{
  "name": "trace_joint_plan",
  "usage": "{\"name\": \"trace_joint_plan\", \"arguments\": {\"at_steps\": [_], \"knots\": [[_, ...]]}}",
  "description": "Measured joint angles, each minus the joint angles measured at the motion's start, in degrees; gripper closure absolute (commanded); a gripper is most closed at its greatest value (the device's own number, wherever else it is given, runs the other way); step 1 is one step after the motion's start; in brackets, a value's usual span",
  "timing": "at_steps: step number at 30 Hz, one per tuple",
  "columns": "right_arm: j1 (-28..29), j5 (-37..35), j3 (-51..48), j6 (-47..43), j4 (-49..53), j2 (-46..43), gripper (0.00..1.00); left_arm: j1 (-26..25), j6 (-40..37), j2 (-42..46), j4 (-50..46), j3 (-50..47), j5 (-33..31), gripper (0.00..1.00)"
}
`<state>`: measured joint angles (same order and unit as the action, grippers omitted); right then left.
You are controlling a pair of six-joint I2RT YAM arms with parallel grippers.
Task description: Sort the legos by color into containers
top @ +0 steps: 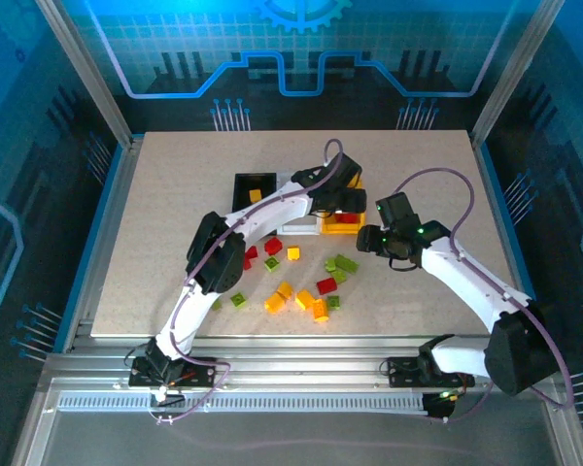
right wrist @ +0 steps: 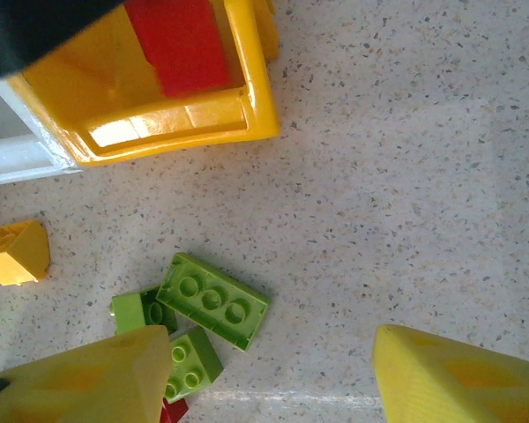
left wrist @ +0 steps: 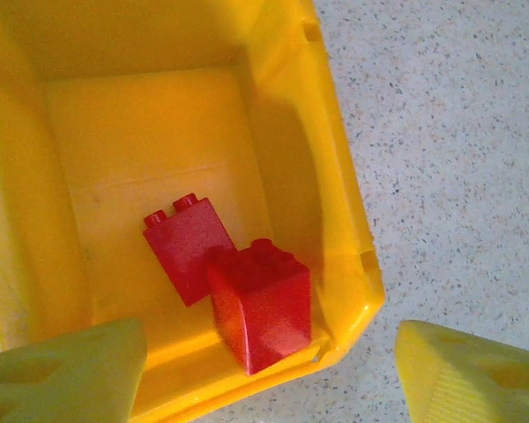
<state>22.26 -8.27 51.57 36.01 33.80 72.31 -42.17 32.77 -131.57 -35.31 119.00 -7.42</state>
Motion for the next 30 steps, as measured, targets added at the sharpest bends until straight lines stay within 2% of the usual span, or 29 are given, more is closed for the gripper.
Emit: {"name": "trace_joint_plan", "arguments": {"at_steps": [2,8,13,17,22,30], "knots": [[0.0,0.5,0.0,-0.1,0.0,0.0,0.35,-0.2,0.2,1.2,1.1,-1.7,0.4,0.02],[0.2,2.5,0.0,-1.4,-0.2,1.0,0.32,-0.4,1.0,15.8,6.6,-19.7,1.1,0.01],[4.1,3.2,0.0,-2.2,-0.7,6.8,0.32,-0.5,1.9,31.5,10.9,-36.2,1.3,0.01],[9.3,3.3,0.6,-2.8,-1.8,12.0,0.37,-0.9,3.1,41.8,12.9,-49.1,1.3,0.01],[14.2,1.1,5.9,-3.1,-1.9,18.6,0.47,-0.9,5.1,50.3,12.6,-61.9,0.3,0.01],[16.1,-3.2,11.4,-2.6,-0.9,25.7,0.57,-0.9,7.5,61.0,9.4,-69.9,-5.6,0.01]]}}
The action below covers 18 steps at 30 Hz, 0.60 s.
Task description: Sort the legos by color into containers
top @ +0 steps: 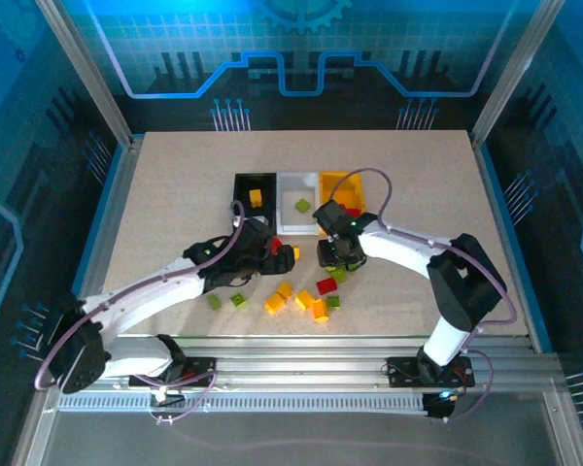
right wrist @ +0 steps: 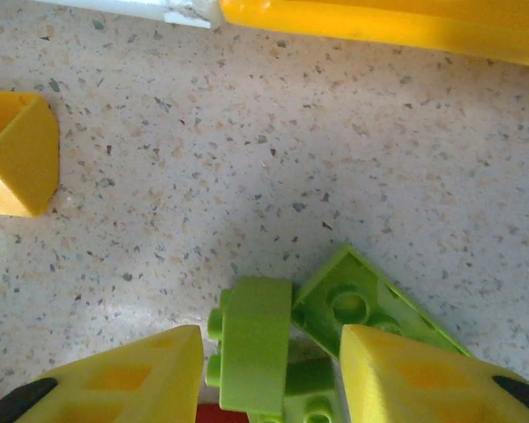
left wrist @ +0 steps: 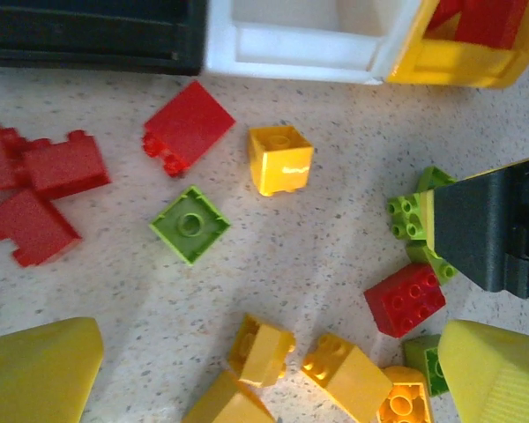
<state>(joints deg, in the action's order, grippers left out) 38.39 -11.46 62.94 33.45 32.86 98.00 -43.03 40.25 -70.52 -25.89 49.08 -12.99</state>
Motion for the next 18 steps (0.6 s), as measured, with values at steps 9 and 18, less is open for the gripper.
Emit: {"name": "trace_joint_plan", "arguments": {"at_steps": [9,18], "knots": [[2.8,-2.3,2.4,0.3,2.0,4.0,0.65,0.3,1.9,6.0,-1.5,-3.7,-5.1,0.01],[3.2,-3.3,3.1,1.1,2.7,4.1,0.77,1.4,1.9,8.7,-2.8,-4.3,-7.0,0.01]]}}
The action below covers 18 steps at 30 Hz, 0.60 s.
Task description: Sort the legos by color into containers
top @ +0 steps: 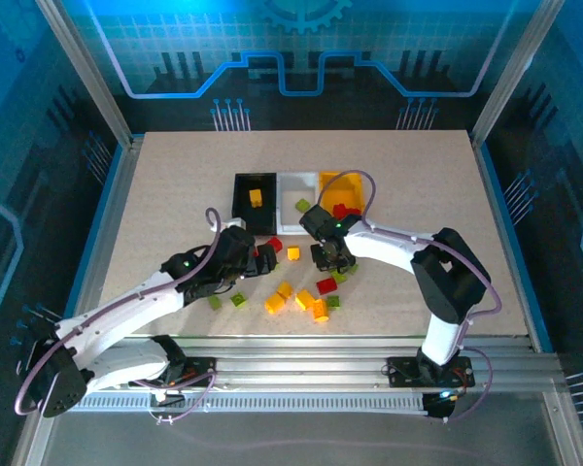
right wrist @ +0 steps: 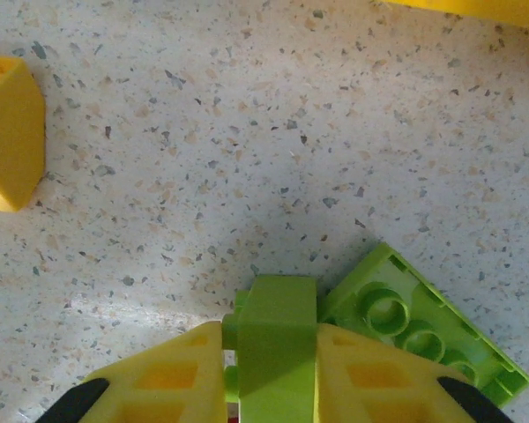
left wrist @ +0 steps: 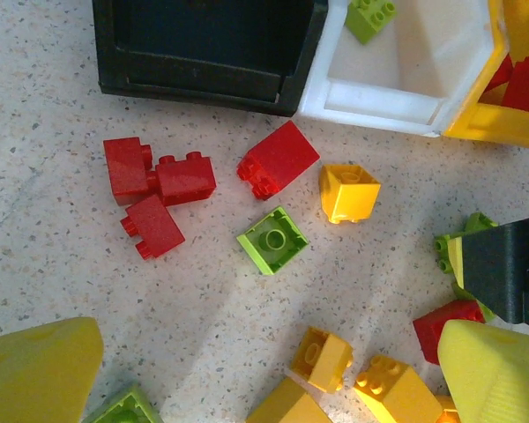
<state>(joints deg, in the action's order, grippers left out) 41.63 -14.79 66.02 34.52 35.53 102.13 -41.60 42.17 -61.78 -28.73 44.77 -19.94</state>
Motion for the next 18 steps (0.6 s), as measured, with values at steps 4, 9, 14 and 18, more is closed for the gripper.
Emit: {"name": "trace_joint_plan", "arguments": {"at_steps": [4,9,14,18], "knots": [[0.0,0.0,0.0,-0.2,0.1,-1.5,0.8,0.2,0.3,1.2,-0.6,-0.4,-0.9,0.01],[0.0,1.2,2.6,-2.0,1.6,-8.2,0.79,0.7,1.1,2.8,-1.7,-1.0,-2.4,0.01],[-0.1,2.3,14.5,-4.0,1.7,-7.4,0.79,1.1,1.6,4.3,-2.4,-2.5,-3.2,0.01],[-0.7,3.0,24.2,-5.0,0.9,-0.5,0.78,1.2,2.1,4.7,-3.1,-3.1,-3.3,0.01]]}}
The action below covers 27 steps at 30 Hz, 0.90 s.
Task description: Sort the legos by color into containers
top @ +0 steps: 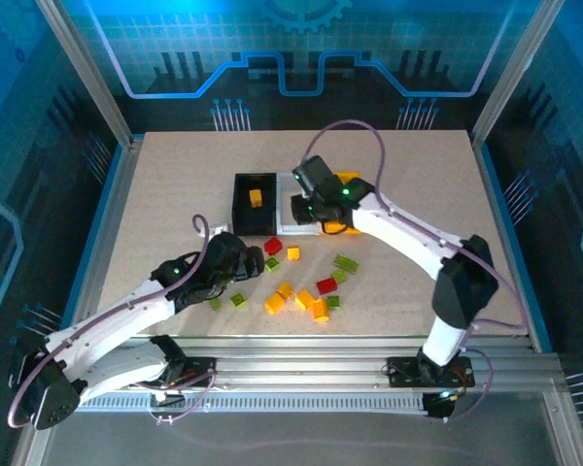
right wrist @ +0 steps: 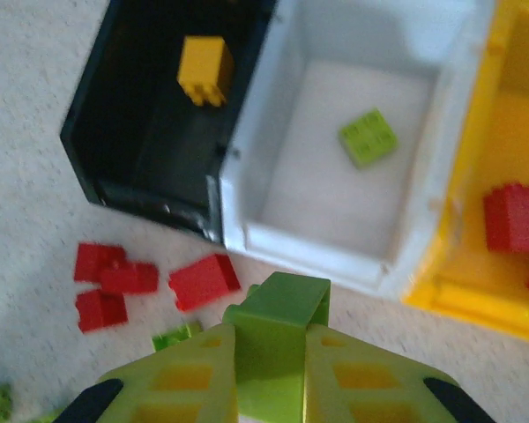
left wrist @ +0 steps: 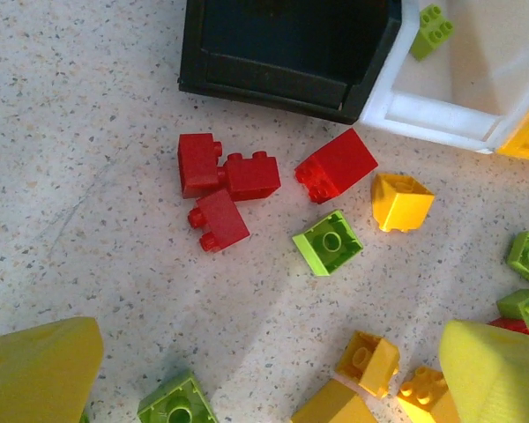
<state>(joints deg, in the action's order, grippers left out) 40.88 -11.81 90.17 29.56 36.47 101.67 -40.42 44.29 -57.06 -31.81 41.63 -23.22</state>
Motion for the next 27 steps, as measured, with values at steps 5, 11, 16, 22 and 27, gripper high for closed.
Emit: {"name": "trace_joint_plan", "arguments": {"at_steps": [5,11,16,22,27], "knots": [[-2.4,0.5,10.9,-0.9,0.4,12.6,0.65,0.2,0.5,1.3,-1.0,-0.1,0.0,0.01],[-4.6,0.5,13.8,-1.5,1.9,17.1,0.4,0.7,0.4,2.6,-2.0,-0.1,0.0,0.01],[-4.6,0.5,8.0,-0.9,0.8,11.6,0.34,1.1,0.4,3.7,-2.2,-0.2,-0.1,0.01],[-4.6,0.2,-11.4,3.7,-0.6,-4.7,0.27,1.5,0.4,3.7,-1.6,-0.9,-0.1,0.01],[-4.7,0.5,-26.7,11.3,0.1,-12.6,0.27,2.0,0.4,2.8,-0.3,-1.4,0.2,0.01]]}}
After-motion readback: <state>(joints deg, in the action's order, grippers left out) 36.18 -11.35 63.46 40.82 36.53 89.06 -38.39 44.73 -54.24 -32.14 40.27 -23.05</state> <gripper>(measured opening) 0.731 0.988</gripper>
